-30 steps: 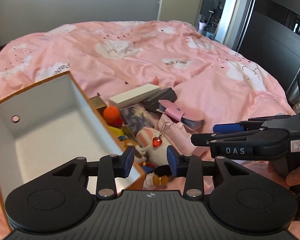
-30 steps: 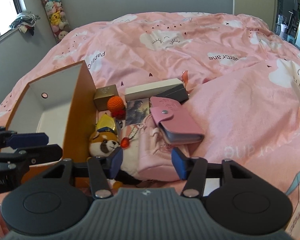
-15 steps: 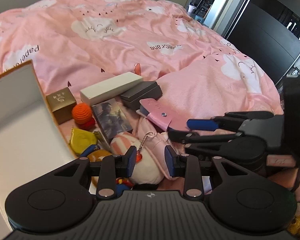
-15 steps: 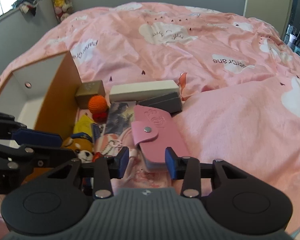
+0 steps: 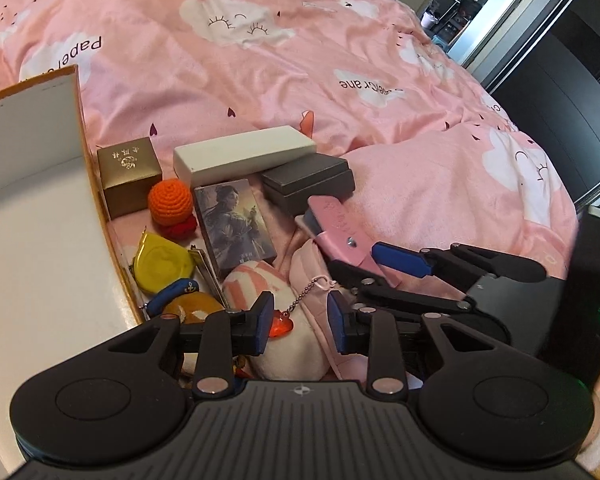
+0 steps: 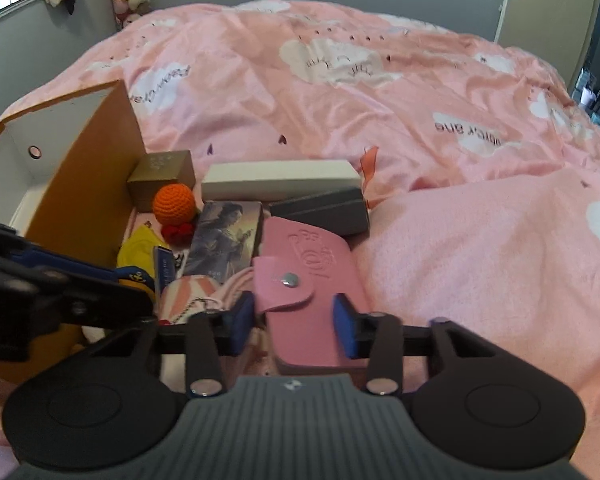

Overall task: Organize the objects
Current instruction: 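Grasp the pink snap wallet with the right tool while the left grasps the pink backpack keychain, then lift the pink wallet with the right tool while the left carries the backpack over the box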

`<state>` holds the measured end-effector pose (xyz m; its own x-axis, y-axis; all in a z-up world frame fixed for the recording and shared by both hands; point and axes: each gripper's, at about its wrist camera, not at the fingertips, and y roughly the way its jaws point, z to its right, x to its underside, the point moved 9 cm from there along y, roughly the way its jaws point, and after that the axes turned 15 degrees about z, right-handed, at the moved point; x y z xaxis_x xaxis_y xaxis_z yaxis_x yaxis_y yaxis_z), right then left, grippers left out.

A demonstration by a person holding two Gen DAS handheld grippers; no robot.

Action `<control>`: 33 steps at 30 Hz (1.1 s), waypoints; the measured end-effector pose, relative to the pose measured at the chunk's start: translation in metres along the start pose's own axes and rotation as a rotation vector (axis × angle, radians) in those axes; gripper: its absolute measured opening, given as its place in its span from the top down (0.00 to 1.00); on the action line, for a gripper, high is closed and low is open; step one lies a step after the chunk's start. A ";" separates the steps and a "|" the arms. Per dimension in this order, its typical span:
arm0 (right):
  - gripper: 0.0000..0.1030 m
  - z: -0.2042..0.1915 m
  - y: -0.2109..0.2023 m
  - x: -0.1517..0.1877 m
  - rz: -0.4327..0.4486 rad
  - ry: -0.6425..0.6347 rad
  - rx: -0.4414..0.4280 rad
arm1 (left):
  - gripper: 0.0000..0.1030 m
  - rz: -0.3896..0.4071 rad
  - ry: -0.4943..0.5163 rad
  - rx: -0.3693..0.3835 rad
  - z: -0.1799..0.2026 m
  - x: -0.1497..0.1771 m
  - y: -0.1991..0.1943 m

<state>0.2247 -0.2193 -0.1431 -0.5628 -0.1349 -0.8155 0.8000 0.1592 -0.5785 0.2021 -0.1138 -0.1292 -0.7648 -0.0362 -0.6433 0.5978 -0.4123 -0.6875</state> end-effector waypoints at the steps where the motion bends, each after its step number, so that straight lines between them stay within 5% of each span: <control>1: 0.70 0.000 -0.004 -0.001 0.007 0.000 0.003 | 0.65 -0.004 0.001 0.003 0.002 0.001 0.001; 9: 0.77 0.025 -0.033 -0.003 0.068 0.037 0.089 | 0.60 -0.044 -0.067 0.010 0.009 0.010 0.016; 19: 0.78 0.036 -0.019 -0.002 0.038 0.041 0.030 | 0.55 -0.115 -0.272 0.000 0.003 0.022 0.052; 27: 0.81 0.047 -0.028 0.007 0.011 0.079 0.030 | 0.53 -0.084 -0.257 -0.015 0.013 0.021 0.065; 33: 0.87 0.042 -0.036 0.005 0.028 0.172 0.015 | 0.69 -0.017 -0.184 -0.022 0.014 0.016 0.053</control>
<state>0.2016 -0.2664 -0.1253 -0.5663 0.0393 -0.8232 0.8183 0.1455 -0.5560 0.2181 -0.1492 -0.1717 -0.8046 -0.1958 -0.5606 0.5881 -0.3940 -0.7064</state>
